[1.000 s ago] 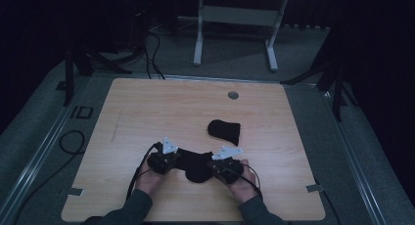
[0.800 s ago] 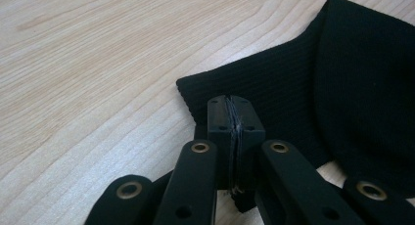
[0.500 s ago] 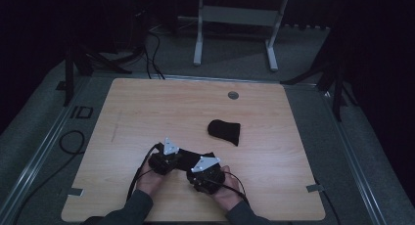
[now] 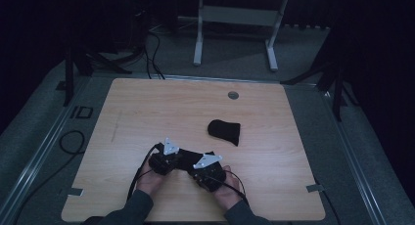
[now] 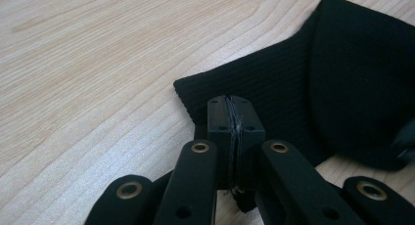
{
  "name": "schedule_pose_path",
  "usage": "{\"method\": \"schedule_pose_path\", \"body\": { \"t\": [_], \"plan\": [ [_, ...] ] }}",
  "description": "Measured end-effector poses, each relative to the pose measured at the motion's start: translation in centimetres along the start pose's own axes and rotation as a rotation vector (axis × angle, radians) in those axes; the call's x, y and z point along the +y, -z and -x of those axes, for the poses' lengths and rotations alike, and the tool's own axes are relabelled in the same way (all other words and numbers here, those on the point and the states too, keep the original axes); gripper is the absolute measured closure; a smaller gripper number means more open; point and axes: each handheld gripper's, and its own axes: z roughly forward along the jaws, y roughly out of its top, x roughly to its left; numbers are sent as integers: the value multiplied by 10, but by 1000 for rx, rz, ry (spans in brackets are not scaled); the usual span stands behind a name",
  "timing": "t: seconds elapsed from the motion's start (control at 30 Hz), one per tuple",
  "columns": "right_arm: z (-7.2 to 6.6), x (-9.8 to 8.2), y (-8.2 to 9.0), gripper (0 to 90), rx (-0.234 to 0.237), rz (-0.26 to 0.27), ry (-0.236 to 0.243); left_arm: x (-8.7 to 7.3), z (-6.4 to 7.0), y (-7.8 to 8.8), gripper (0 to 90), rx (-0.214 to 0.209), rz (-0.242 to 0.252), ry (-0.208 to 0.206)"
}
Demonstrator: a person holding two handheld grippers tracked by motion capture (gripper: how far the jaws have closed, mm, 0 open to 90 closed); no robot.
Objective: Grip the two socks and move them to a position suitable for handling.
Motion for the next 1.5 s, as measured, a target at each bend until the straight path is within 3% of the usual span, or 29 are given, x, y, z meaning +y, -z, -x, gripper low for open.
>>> {"method": "schedule_pose_path", "body": {
  "t": [0.23,0.43,0.8,1.3,1.5],
  "plan": [
    [28,2,40,861,-61,93,-82,0,1,0,889,3,0,-11],
    [56,-8,69,858,-113,129,-176,0,0,0,888,0,3,-12],
    [77,-26,100,858,-161,152,-269,-1,0,0,885,0,5,-26],
    [109,-46,124,806,-213,162,-350,0,1,0,881,1,4,-40],
    [106,-39,117,778,-202,155,-308,0,3,-1,868,-5,11,-50]
  ]
}}
